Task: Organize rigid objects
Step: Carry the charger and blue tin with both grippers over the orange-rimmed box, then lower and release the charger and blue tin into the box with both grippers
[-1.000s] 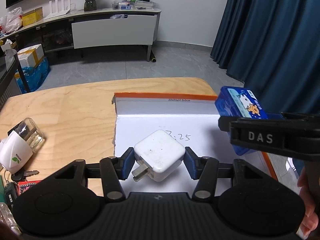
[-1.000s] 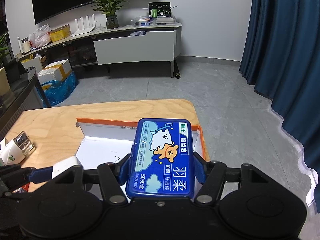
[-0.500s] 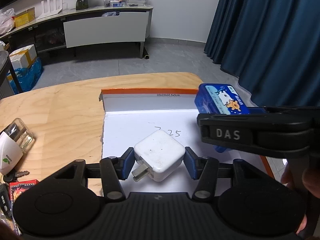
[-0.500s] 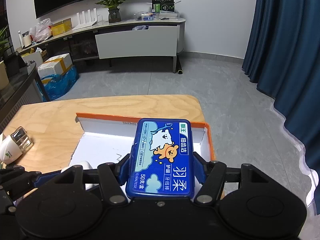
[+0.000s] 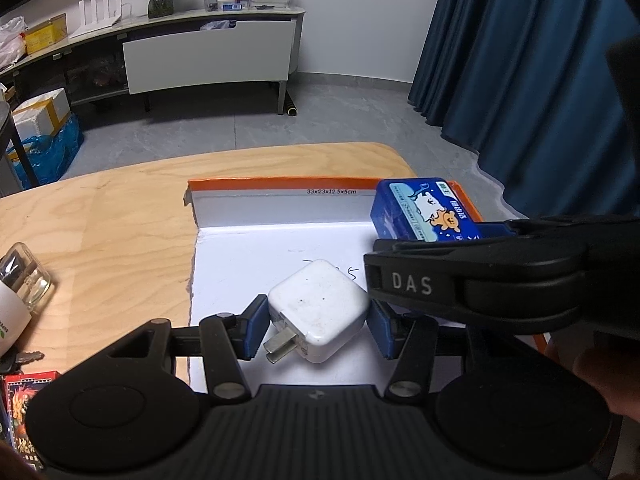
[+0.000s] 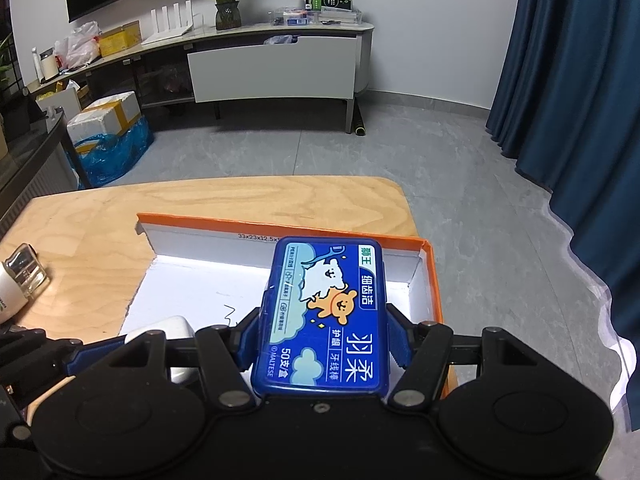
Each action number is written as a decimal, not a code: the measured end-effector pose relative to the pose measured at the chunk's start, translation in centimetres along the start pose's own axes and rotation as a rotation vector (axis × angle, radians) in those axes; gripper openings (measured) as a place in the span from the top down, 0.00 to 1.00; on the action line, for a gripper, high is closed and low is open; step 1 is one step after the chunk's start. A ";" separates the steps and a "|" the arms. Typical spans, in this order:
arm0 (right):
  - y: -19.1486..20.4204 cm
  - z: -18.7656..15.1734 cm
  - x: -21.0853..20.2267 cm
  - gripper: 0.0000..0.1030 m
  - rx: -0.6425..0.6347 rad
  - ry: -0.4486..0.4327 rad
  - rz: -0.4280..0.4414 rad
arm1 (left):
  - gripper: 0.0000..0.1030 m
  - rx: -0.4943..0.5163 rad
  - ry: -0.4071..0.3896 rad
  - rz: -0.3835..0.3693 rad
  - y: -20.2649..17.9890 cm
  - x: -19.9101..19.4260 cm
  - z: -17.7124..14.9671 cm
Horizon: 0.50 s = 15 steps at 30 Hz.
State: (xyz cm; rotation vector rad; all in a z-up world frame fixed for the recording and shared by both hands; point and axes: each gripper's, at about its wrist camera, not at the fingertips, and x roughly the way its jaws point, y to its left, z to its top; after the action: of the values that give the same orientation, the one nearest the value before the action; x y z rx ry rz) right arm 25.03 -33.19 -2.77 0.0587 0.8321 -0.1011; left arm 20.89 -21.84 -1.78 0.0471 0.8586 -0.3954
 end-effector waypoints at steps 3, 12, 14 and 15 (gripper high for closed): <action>-0.1 0.1 0.3 0.27 0.012 -0.002 0.000 | 0.48 -0.004 0.002 -0.005 -0.1 0.2 0.1; -0.8 0.1 1.0 0.26 0.049 0.008 0.011 | 0.44 -0.016 -0.005 -0.047 -0.5 1.2 0.3; -1.1 0.0 0.5 0.21 0.057 -0.002 0.022 | 0.26 -0.023 -0.006 -0.055 -0.6 1.0 0.3; -1.1 -0.1 0.2 0.21 0.054 -0.008 0.026 | 0.20 -0.022 -0.012 -0.052 -0.8 0.7 0.3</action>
State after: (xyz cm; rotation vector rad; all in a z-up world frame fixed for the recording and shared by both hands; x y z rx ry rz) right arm 24.98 -34.31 -2.95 0.1194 0.8201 -0.0994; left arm 21.23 -22.82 -2.04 0.0020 0.8537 -0.4340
